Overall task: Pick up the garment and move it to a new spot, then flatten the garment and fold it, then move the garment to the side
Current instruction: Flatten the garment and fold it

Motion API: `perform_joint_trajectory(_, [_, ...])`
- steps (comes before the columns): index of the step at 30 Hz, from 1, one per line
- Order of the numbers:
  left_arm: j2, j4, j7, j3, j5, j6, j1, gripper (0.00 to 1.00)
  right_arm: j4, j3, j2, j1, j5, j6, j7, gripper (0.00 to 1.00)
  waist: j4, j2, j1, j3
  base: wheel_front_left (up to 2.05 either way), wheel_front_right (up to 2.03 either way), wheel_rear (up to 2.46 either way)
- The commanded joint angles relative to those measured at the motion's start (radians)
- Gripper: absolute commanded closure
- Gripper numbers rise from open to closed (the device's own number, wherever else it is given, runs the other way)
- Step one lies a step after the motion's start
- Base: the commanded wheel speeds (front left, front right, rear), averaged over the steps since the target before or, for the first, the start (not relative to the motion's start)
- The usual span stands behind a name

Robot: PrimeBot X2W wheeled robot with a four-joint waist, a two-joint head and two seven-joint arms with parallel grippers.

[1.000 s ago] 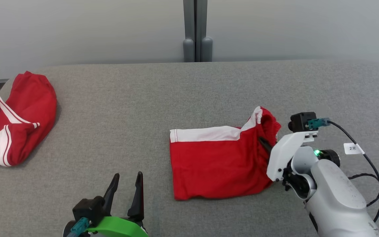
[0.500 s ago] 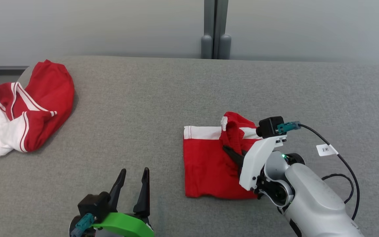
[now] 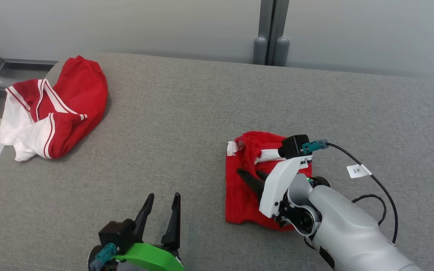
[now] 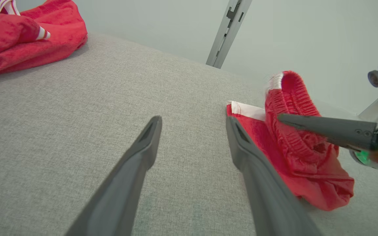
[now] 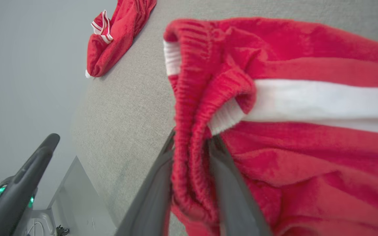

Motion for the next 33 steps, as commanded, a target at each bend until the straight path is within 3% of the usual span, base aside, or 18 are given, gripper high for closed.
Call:
perform_joint_trajectory(1, [0.002,0.002,0.0,-0.001,-0.005,0.005,-0.017,0.0,0.009,0.018,-0.004,-0.018,0.021,0.0,-0.022,0.0,0.002,0.0,0.0,0.0,0.0,0.0,0.0])
perform_joint_trajectory(10, [0.002,0.003,0.0,0.009,0.009,0.006,-0.002,0.0,0.055,0.115,-0.004,-0.066,0.068,0.0,-0.142,0.0,-0.015,0.0,0.0,-0.011,0.0,0.0,0.0])
perform_joint_trajectory(20, [0.002,-0.017,0.0,0.032,0.043,-0.002,-0.02,0.0,0.18,0.106,-0.003,-0.124,-0.13,0.0,-0.392,0.0,-0.073,0.0,0.0,-0.04,0.0,0.0,0.0])
perform_joint_trajectory(24, [0.002,-0.023,0.0,0.046,0.054,-0.002,-0.017,0.0,0.202,0.026,-0.02,-0.104,-0.241,0.0,-0.429,0.0,-0.099,0.0,0.0,-0.058,0.0,0.0,0.0])
perform_joint_trajectory(33, [0.002,-0.036,0.0,0.093,0.07,-0.004,0.03,0.0,-0.13,-0.4,-0.035,0.192,-0.597,0.0,-0.43,0.0,-0.152,0.0,0.0,-0.078,0.0,0.0,0.0])
